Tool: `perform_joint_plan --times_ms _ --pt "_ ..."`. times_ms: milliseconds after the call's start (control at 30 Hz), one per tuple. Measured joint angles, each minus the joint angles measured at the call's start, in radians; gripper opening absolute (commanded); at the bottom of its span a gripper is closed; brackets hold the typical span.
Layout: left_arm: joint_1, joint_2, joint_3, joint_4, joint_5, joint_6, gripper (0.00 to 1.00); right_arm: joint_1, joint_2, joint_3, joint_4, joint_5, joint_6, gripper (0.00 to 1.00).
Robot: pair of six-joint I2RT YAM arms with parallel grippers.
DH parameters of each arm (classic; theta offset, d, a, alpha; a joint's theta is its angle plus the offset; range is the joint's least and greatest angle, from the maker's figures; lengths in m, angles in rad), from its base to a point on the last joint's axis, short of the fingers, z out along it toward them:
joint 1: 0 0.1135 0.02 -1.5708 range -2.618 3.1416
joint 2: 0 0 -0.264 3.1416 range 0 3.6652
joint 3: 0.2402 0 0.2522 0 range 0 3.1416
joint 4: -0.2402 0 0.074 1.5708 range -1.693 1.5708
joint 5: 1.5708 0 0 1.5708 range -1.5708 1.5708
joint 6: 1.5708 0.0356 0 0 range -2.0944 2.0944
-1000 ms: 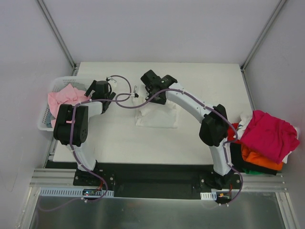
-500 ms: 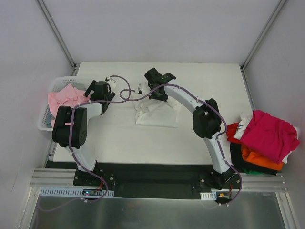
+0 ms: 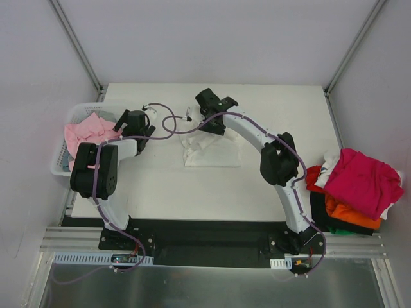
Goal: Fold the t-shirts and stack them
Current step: Fold the tshirt
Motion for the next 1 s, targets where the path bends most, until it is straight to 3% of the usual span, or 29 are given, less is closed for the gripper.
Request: perform_joint_plan --times_ms 233,1000 --pt "0.000 0.000 0.000 0.014 -0.004 0.006 0.99 -0.010 0.000 0.000 0.039 0.032 -0.007 0.64" --pt "0.000 0.000 0.000 0.051 -0.050 0.029 0.99 -0.055 -0.006 0.021 0.165 0.128 0.002 0.67"
